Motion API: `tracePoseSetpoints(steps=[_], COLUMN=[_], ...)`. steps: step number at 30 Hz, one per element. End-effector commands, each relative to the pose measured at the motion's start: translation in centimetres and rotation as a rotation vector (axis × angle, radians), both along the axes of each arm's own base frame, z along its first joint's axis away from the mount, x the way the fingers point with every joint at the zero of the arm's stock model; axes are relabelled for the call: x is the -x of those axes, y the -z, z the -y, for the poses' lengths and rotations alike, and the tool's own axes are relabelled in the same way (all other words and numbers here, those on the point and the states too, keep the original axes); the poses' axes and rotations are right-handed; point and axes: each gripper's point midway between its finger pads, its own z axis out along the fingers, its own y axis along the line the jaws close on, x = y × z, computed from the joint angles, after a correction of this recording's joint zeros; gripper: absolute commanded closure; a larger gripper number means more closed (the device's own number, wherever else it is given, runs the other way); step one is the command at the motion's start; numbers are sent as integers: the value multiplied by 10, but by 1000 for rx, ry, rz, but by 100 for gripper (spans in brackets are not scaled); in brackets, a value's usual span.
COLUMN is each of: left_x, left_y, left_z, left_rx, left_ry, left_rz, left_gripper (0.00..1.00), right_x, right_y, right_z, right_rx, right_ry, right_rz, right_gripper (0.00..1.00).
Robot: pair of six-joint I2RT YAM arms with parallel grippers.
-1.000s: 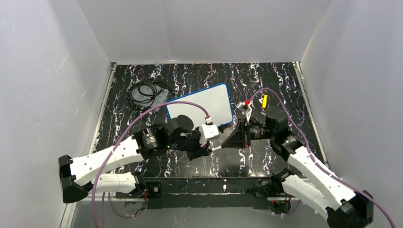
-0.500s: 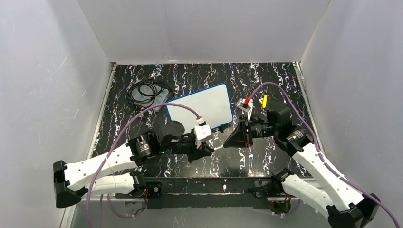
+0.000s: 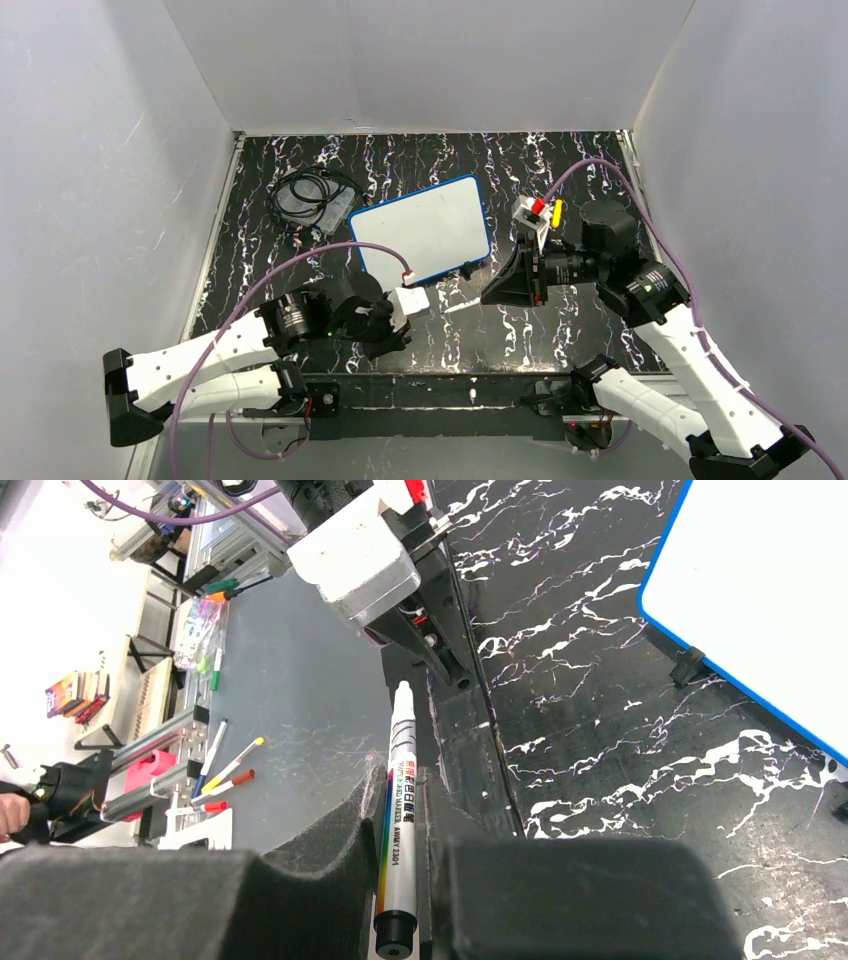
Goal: Write a sentence on the whiteboard
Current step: Open the whiteboard marker at the center of the board, then place the pen cap at the center of the board.
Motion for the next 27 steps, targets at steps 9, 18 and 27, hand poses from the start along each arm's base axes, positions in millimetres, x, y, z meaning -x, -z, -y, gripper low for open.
tracePoseSetpoints(steps=[9,18,27], left_x=[-22,-75,-80], left_y=[-2,44,94], left_z=[-5,10,16], left_rx=[26,35,-119], left_ry=[-244,-660,-696], left_rz=[-9,-20,-46], left_gripper=[100,100,99], right_x=[-42,-110,-114], right_y=[12,58,74], right_z=[12,52,72], right_rx=[142,253,237], right_ry=[254,749,877], right_rz=[25,33,50], right_gripper=[99,99,99])
